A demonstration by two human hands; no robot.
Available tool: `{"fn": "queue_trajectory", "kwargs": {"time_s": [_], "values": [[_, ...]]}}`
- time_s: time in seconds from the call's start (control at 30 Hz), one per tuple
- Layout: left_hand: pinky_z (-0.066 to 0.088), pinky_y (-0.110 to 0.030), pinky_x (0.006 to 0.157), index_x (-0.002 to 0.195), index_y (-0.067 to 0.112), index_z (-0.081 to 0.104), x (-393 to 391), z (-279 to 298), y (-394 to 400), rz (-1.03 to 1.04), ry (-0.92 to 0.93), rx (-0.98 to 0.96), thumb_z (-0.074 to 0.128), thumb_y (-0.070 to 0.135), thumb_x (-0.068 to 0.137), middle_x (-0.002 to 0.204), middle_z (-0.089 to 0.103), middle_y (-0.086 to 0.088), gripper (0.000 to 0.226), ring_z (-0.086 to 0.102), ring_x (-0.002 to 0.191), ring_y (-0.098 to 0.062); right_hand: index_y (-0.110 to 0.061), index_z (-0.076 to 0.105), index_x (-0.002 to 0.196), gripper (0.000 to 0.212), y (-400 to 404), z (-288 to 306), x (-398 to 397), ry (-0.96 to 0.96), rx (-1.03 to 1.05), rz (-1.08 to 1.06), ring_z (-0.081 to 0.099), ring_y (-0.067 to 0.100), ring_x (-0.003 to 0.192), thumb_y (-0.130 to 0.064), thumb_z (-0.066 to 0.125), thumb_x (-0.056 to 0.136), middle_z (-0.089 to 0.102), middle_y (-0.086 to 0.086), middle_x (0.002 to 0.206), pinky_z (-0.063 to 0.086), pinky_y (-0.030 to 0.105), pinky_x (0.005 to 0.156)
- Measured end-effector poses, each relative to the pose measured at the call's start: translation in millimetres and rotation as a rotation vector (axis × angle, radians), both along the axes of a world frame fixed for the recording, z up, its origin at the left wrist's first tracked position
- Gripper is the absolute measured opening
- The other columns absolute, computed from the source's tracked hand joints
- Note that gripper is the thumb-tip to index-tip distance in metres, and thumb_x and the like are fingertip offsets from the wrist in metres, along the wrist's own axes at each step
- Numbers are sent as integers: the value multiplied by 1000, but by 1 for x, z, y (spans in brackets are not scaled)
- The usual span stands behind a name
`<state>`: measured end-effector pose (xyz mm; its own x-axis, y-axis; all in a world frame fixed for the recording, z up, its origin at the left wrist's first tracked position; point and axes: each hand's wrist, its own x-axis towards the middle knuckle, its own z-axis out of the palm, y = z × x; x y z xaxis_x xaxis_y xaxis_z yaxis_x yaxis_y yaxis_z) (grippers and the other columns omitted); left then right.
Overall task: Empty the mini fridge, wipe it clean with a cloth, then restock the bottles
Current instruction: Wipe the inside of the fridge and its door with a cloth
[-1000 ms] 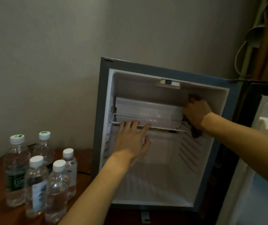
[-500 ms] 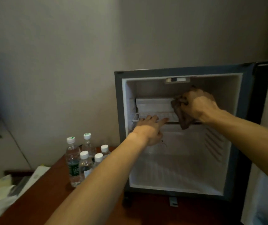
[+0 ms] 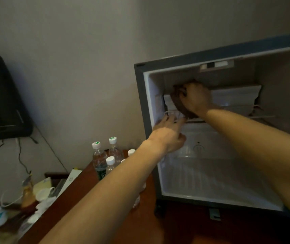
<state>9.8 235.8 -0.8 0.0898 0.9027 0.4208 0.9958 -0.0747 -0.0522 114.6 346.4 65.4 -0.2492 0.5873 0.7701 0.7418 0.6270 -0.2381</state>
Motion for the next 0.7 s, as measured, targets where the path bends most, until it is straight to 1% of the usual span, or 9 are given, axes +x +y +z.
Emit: {"fn": "queue_trajectory", "kwargs": {"time_s": [0.1, 0.2, 0.3, 0.37, 0.47, 0.53, 0.63, 0.7], "values": [[36, -50, 111, 154, 28, 34, 4, -2, -1, 20, -29, 53, 55, 39, 93, 147, 44, -13, 65, 34, 138, -34, -13, 67, 113, 38, 8, 6, -18, -42, -25, 17, 60, 41, 107, -41, 48, 96, 65, 20, 116, 49, 43, 83], [38, -48, 108, 150, 27, 41, 10, -5, -4, 35, -53, 122, 57, 40, 93, 145, 47, -11, 60, 38, 133, -33, -12, 66, 115, 49, 14, 9, -38, -99, -59, 12, 58, 42, 108, -51, 43, 96, 64, 21, 115, 48, 46, 88], [40, -46, 106, 145, 26, 50, 14, -10, -5, 47, -97, 182, 59, 39, 91, 141, 51, -9, 56, 42, 128, -33, -12, 65, 116, 48, 18, 6, -52, -147, -30, -23, 57, 43, 108, -49, 40, 97, 62, 22, 116, 45, 50, 95], [40, -45, 105, 143, 27, 51, 16, -11, -5, 50, -109, 190, 59, 39, 91, 140, 52, -8, 54, 43, 126, -32, -12, 65, 115, 45, 19, 3, -51, -145, 12, -30, 59, 42, 104, -46, 41, 99, 63, 22, 114, 45, 50, 94], [40, -46, 104, 143, 26, 50, 16, -10, -6, 52, -113, 193, 60, 37, 91, 136, 54, -9, 54, 44, 122, -32, -11, 66, 115, 39, 24, 1, -38, -113, 58, -9, 58, 42, 105, -40, 47, 98, 63, 22, 114, 47, 47, 86], [40, -47, 103, 144, 24, 49, 15, -11, -6, 57, -109, 196, 59, 37, 92, 134, 54, -10, 54, 43, 122, -33, -9, 65, 115, 38, 29, 1, -24, -90, 70, -22, 58, 43, 106, -38, 48, 97, 63, 23, 115, 48, 47, 85], [39, -45, 104, 147, 25, 47, 15, -11, -6, 61, -118, 199, 57, 37, 94, 138, 53, -9, 55, 42, 124, -32, -8, 66, 111, 40, 42, 0, 8, -65, 80, -47, 59, 44, 103, -40, 47, 95, 63, 25, 112, 49, 50, 88], [38, -43, 105, 148, 27, 46, 14, -11, -5, 51, -118, 194, 57, 37, 95, 140, 52, -8, 55, 42, 125, -30, -7, 66, 108, 41, 53, -1, 36, -47, 100, -111, 59, 45, 101, -40, 47, 95, 64, 26, 109, 48, 51, 86]]}}
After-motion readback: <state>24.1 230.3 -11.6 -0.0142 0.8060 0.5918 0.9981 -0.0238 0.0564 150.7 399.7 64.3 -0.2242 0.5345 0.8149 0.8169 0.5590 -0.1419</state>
